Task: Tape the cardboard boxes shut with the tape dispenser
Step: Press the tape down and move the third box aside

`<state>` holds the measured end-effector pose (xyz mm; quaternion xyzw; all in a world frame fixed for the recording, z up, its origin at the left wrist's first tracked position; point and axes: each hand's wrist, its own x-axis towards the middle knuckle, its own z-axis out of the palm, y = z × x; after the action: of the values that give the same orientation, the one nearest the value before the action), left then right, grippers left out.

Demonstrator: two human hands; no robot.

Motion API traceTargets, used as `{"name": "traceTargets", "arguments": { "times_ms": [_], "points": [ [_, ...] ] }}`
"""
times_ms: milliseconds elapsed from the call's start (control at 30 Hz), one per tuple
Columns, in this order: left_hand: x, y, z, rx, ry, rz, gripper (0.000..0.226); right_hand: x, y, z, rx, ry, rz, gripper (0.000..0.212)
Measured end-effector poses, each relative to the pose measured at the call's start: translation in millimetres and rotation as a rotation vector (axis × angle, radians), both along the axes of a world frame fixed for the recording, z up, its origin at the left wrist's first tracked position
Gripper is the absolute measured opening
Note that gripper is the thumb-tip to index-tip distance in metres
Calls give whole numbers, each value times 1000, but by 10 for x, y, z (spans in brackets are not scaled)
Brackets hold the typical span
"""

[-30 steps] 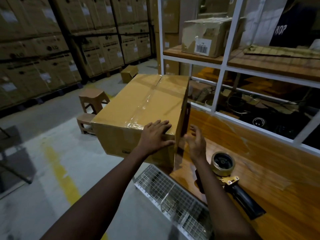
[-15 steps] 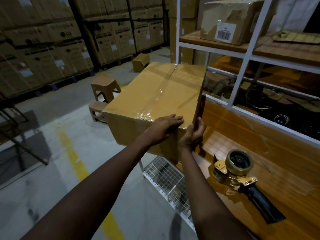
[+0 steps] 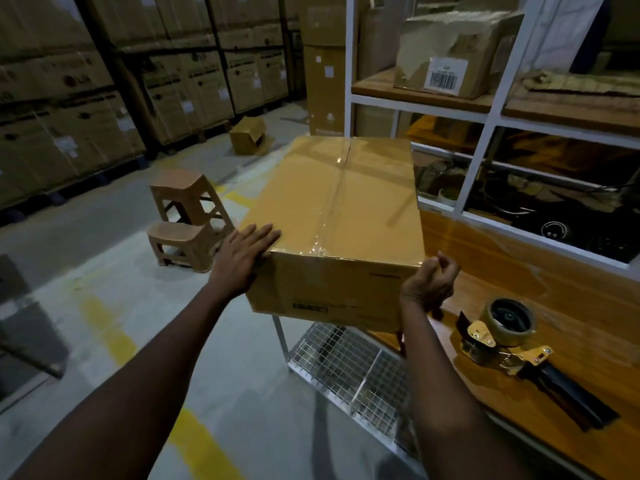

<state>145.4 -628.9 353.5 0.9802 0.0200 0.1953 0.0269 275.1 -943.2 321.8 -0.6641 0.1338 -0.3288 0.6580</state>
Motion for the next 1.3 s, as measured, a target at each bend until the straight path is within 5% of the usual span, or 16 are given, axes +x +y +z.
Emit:
{"name": "traceTargets", "arguments": {
  "times_ms": [200,333,467,567,833,1300],
  "points": [
    [-155,134,-162,-507,-314,102,47,-206,33,45,-87,-23,-31,57],
    [-272,-32,-307,-419,-273,51,66,-566,222,41,-611,-26,205,56],
    [-253,-125,-386,-353,-53,87,114,-676,297,-47,-952,203,285,95],
    [-196,-163,-428,-334,-69,117,119,-680,325,7,-989,291,270,110],
    [-348,-319,-412,-420,-187,136,94,-943,239,10,-936,232,181,102],
    [-1444,-1421,213,-309,-354,130,87,-1929,-838,391,-848,117,116,98]
  ]
}}
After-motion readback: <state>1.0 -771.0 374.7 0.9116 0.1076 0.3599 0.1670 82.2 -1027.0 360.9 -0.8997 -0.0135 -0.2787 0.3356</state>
